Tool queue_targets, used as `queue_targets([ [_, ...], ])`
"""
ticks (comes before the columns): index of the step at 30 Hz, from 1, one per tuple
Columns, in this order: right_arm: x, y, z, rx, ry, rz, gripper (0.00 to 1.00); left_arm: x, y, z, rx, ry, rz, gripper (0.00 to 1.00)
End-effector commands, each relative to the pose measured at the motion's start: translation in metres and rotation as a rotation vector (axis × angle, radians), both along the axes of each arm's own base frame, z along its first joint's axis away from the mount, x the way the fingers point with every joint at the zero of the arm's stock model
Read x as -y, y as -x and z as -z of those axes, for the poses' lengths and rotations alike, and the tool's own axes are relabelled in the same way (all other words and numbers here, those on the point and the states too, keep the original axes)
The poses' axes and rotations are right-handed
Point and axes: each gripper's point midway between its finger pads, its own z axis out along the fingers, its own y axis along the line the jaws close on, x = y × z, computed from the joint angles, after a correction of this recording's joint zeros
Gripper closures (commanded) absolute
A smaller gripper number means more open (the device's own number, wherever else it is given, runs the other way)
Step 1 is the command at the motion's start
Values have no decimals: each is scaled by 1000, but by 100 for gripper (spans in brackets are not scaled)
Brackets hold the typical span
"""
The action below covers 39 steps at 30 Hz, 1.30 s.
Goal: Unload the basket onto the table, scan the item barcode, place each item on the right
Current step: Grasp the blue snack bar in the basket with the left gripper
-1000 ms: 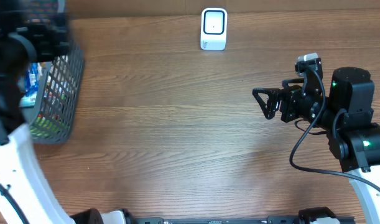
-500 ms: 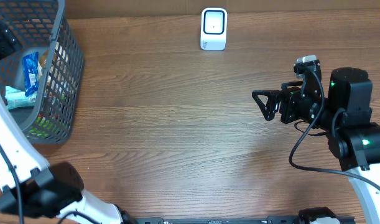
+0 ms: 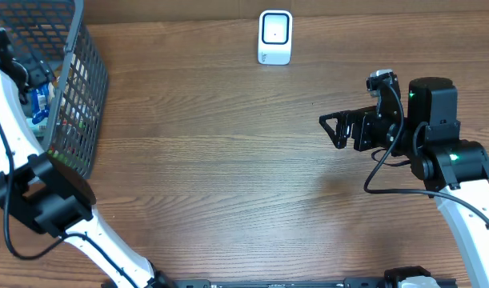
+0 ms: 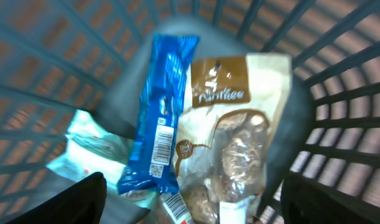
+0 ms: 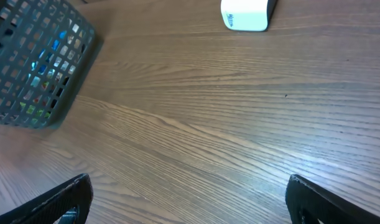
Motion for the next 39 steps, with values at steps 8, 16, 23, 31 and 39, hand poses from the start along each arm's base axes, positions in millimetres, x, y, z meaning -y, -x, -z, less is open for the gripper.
queue_targets([
  [8, -3, 0, -10, 15, -9, -10, 0, -6, -4, 66, -115, 39, 8, 22],
  [16, -3, 1, -9, 12, -9, -10, 1, -19, 0, 79, -161, -9, -27, 24],
  [23, -3, 1, -9, 11, -9, -10, 1, -20, 6, 118, -238, 16, -37, 28],
  [31, -3, 1, -10, 12, -10, -10, 2, -20, 7, 125, -254, 22, -37, 87],
  [39, -3, 1, -10, 11, -10, -10, 4, -18, -9, 58, -123, -23, -67, 96],
])
